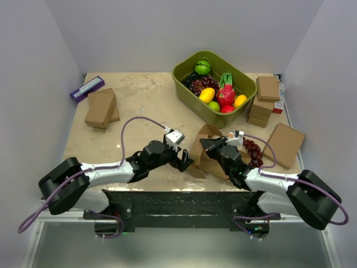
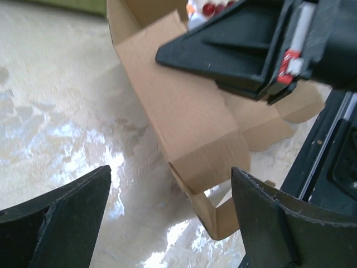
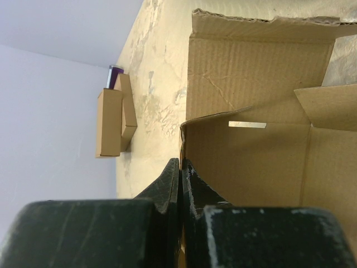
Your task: Fold the paper box
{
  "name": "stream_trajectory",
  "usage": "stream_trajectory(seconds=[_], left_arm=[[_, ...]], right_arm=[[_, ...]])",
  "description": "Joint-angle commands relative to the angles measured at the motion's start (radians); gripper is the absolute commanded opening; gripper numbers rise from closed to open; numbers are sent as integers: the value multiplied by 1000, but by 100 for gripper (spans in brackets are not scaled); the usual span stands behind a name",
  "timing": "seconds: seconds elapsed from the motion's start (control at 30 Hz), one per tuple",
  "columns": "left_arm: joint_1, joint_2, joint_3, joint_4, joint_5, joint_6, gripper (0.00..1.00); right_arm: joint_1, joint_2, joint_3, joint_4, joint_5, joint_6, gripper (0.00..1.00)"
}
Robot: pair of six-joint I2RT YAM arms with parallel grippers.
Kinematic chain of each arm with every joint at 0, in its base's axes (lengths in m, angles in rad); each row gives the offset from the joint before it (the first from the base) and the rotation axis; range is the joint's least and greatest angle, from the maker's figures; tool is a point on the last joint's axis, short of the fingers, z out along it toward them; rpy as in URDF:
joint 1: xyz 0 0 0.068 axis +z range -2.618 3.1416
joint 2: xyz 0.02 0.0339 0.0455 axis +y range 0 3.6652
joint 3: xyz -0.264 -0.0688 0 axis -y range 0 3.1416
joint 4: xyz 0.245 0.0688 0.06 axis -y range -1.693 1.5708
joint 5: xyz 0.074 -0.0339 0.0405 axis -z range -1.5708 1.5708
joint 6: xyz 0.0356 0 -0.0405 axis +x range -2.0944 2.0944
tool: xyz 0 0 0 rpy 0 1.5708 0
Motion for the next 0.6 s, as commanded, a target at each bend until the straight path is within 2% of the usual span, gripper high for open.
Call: stream_trajectory(seconds=[0.0, 0.23, 0.4, 0.57], left_arm=[[5, 53, 73, -87, 11, 11, 91], [3, 95, 73, -86, 33, 16, 88], [3, 167, 72, 3, 66, -2, 82], [3, 184, 67, 80, 48, -25, 71]], right_arm=[[3, -12, 30, 19, 10, -20, 0], [5, -18, 30, 15, 13, -15, 0], [5, -20, 33, 10, 8, -11, 0], [3, -25, 35, -7, 10, -6, 0]])
